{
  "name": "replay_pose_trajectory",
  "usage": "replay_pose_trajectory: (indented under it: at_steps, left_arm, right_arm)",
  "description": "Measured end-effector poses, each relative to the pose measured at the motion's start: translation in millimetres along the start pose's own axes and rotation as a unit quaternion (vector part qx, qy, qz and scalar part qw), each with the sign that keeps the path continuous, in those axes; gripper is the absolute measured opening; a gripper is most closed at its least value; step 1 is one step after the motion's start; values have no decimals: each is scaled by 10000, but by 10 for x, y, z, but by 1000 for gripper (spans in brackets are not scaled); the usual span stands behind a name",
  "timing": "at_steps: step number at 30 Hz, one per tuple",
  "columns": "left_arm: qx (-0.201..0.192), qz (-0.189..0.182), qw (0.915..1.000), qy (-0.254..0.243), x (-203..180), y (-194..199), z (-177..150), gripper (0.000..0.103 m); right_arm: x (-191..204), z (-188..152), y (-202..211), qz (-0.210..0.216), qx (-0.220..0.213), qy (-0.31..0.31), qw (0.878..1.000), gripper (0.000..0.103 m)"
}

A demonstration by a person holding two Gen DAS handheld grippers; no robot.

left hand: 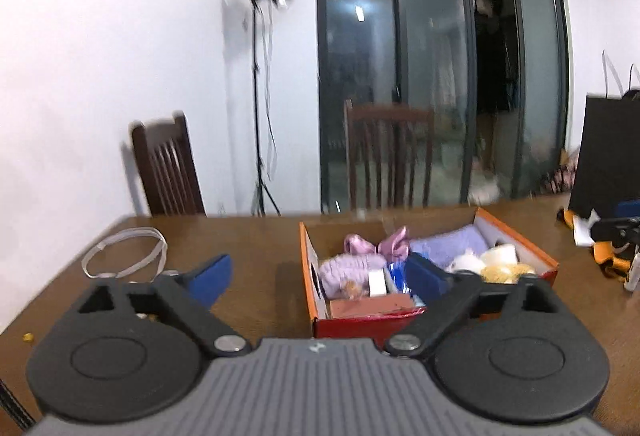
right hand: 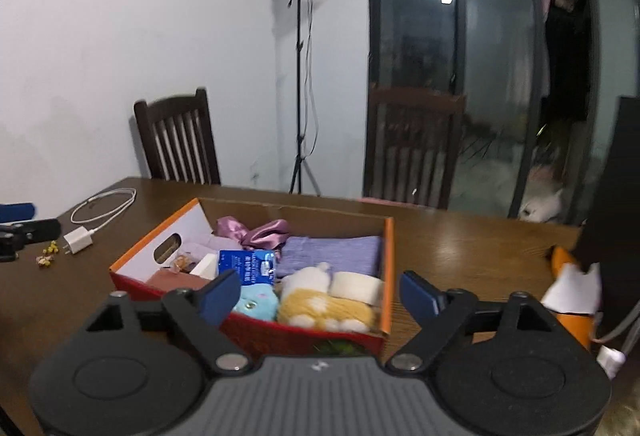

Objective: Organize soft objects

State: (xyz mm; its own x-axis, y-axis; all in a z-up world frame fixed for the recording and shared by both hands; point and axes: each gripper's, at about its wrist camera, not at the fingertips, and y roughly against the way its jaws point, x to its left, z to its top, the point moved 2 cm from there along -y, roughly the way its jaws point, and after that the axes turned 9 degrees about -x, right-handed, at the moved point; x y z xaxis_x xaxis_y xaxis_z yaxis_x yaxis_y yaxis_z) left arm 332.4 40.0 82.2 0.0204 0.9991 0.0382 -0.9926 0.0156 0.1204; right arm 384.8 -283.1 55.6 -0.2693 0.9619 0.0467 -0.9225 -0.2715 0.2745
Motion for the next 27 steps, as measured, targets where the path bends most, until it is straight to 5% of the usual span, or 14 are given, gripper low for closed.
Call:
replay_pose_trajectory:
  at_steps: [2, 6, 17, 27]
  left_arm:
    - [-489, 140, 9987, -49, -70, 254, -40, 103]
    - [-742, 146, 9971, -132, -218, 565, -77, 103]
    - [-889, 201, 9958, -40, -350, 1131, -146, 103]
    - [-751, 130, 9965, 339, -337, 2131, -575, 103]
  right_arm:
    - [10, -87, 252, -62, -411, 68, 9991, 99]
    - [80, -284, 598, -225, -1051, 281, 9938, 103]
    - [261, -421, 1062, -245, -1188, -97, 9926, 103]
    - [612, -935, 1936, 15, -1233, 47, 9924, 103]
